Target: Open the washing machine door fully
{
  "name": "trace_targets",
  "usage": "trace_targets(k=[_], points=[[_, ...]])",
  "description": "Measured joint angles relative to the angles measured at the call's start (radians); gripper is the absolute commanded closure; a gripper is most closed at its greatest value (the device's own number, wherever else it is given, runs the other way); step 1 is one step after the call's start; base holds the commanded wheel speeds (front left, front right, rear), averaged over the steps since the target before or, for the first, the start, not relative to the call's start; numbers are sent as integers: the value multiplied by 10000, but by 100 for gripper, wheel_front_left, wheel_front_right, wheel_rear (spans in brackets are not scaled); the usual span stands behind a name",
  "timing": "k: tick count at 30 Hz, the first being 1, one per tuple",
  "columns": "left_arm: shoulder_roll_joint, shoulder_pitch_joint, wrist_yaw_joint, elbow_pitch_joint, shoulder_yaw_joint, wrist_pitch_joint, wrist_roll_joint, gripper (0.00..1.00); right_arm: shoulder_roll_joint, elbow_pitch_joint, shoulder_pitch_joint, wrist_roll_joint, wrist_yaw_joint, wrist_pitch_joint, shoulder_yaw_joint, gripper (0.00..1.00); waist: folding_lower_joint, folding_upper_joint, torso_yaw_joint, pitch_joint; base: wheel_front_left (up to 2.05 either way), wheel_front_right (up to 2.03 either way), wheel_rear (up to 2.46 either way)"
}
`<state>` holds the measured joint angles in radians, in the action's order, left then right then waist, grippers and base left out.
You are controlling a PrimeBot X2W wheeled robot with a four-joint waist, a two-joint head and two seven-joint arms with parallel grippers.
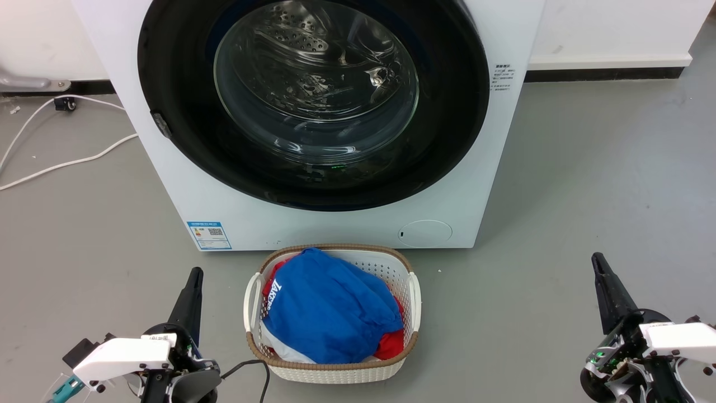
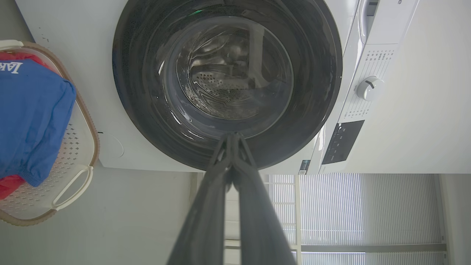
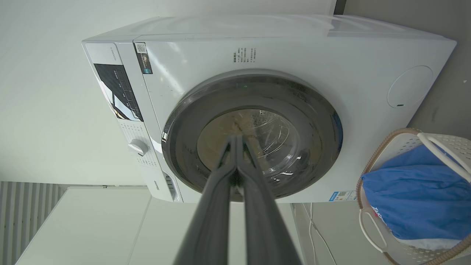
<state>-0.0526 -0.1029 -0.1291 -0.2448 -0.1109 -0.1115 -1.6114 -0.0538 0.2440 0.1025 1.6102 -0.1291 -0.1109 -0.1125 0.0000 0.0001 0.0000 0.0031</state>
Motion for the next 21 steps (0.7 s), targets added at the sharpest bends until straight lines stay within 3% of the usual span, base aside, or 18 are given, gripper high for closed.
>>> trace_targets(k=[21], points=[[0, 0, 0, 0, -2, -2, 4, 100, 2, 0, 0, 0, 0, 0, -4, 100, 0, 0, 0, 0, 0, 0, 0]])
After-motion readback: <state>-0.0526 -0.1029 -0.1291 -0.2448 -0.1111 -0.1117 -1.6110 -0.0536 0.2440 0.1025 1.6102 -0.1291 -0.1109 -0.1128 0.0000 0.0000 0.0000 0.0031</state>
